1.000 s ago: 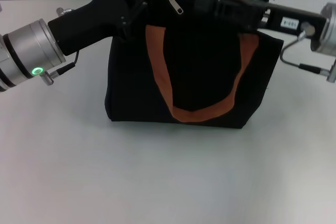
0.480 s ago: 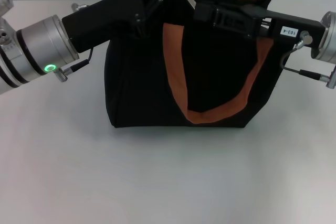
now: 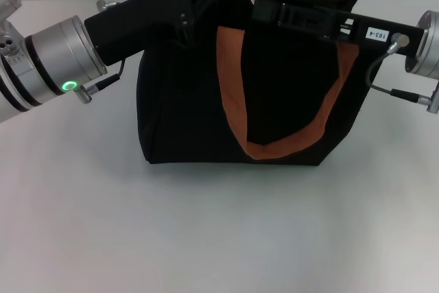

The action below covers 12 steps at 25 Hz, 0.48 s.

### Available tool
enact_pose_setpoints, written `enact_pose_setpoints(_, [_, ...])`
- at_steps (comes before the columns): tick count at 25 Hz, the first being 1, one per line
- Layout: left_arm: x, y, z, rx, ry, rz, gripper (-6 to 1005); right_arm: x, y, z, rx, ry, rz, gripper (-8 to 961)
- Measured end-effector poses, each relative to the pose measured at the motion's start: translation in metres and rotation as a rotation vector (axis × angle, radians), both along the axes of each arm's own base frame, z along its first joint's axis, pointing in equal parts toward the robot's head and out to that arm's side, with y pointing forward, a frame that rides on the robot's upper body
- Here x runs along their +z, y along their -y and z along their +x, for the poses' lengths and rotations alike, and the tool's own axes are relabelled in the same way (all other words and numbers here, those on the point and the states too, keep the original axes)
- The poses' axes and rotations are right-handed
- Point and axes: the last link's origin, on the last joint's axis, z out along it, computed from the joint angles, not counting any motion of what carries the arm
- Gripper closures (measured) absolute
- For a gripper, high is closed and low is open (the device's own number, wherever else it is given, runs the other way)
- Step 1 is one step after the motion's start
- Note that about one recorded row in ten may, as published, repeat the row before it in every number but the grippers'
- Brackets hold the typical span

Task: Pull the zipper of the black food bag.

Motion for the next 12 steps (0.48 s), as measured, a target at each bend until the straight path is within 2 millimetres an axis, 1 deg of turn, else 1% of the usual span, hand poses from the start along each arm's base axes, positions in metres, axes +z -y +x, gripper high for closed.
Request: enact_pose_setpoints(12, [0.0002,-0.0010,-0.0003,0.006,0.000,0.004,894,0.0002,-0.0032,-0.0076,-0.013,-0.021,-0.038,576])
